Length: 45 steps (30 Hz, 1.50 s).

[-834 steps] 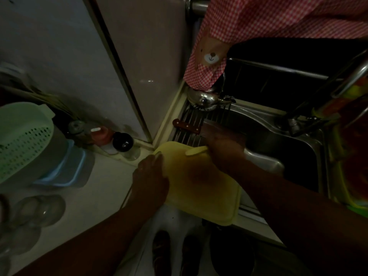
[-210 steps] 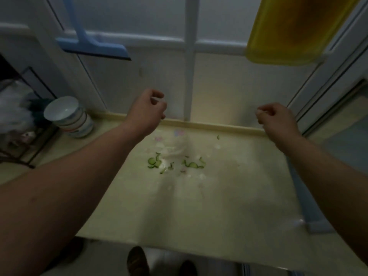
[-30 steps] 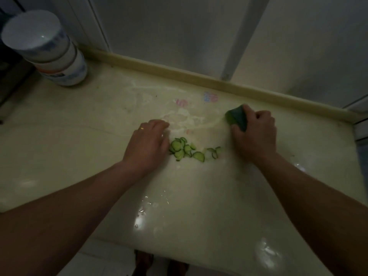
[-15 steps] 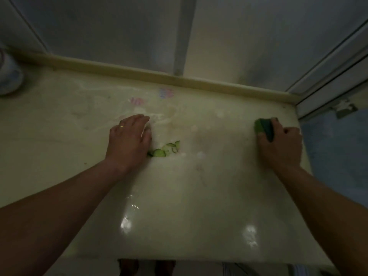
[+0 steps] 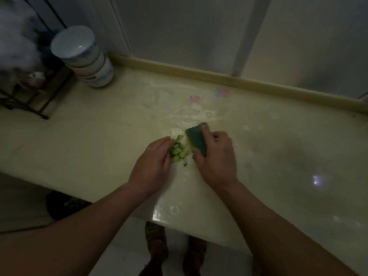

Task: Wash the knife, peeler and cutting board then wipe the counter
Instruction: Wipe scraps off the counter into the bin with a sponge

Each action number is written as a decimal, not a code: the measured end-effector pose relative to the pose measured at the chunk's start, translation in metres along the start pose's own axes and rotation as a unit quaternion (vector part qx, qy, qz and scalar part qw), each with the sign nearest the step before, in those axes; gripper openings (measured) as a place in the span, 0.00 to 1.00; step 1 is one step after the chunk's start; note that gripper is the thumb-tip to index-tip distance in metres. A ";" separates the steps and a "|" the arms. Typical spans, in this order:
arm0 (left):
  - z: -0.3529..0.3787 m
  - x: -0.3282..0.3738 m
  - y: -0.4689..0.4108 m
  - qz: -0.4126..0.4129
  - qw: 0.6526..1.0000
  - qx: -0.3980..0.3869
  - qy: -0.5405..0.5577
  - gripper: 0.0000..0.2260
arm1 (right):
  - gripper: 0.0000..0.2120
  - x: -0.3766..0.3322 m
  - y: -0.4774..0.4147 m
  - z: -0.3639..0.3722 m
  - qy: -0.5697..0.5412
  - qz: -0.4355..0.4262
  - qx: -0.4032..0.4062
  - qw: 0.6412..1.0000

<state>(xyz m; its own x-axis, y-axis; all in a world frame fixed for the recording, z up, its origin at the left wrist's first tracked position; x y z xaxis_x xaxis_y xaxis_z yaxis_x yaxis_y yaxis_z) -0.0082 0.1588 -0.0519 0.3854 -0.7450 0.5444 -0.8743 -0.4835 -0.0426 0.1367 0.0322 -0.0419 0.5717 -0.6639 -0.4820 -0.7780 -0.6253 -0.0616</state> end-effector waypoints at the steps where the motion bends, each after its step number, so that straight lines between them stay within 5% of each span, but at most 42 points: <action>1: -0.011 -0.012 0.009 -0.026 0.999 0.024 0.006 0.23 | 0.37 0.012 -0.006 -0.010 -0.014 0.020 0.018 1.000; 6: -0.027 -0.043 0.026 -0.080 0.994 0.058 0.034 0.26 | 0.38 0.079 -0.025 -0.027 0.080 0.124 0.026 0.989; 12: 0.020 -0.015 -0.016 0.025 0.998 -0.049 0.014 0.31 | 0.37 -0.037 0.018 0.042 0.076 -0.022 -0.011 0.997; 17: -0.017 -0.058 0.025 -0.026 0.996 0.026 0.087 0.27 | 0.37 -0.018 0.013 0.011 0.021 0.034 0.032 0.999; 21: -0.031 -0.091 0.055 -0.032 0.999 0.024 0.030 0.30 | 0.37 0.010 0.034 0.005 0.075 0.097 0.042 0.992; 30: -0.021 -0.098 0.070 0.001 0.996 -0.013 -0.087 0.46 | 0.37 -0.134 0.038 0.085 0.006 0.032 0.009 0.999; 34: -0.028 -0.101 0.063 -0.006 0.994 -0.005 -0.107 0.51 | 0.35 -0.089 0.000 0.035 0.026 0.043 0.075 0.996; 38: -0.029 -0.104 0.044 -0.003 0.994 0.001 -0.114 0.48 | 0.35 -0.036 -0.025 0.032 0.101 0.125 0.050 0.986; 43: -0.049 -0.142 0.035 -0.044 0.988 0.036 -0.141 0.41 | 0.33 -0.155 0.016 0.100 0.079 -0.067 -0.006 0.995; 45: -0.063 -0.165 0.040 -0.063 0.986 0.047 -0.150 0.39 | 0.33 -0.180 0.022 0.113 0.043 -0.075 -0.020 0.996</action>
<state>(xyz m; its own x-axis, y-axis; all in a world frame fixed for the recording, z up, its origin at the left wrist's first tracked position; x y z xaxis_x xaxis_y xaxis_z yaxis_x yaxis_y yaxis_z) -0.1259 0.2913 -0.0906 0.5712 -0.7718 0.2794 -0.7882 -0.6108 -0.0757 -0.0130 0.1841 -0.0551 0.7023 -0.5933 -0.3935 -0.6719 -0.7351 -0.0908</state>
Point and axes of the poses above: each hand's wrist, its own y-axis away from the middle knuckle, its own z-axis out of the palm, x = y × z, the point moved 10 cm from there along -y, towards the middle knuckle, and after that the axes turned 7 degrees about z, right-handed, at the moved point
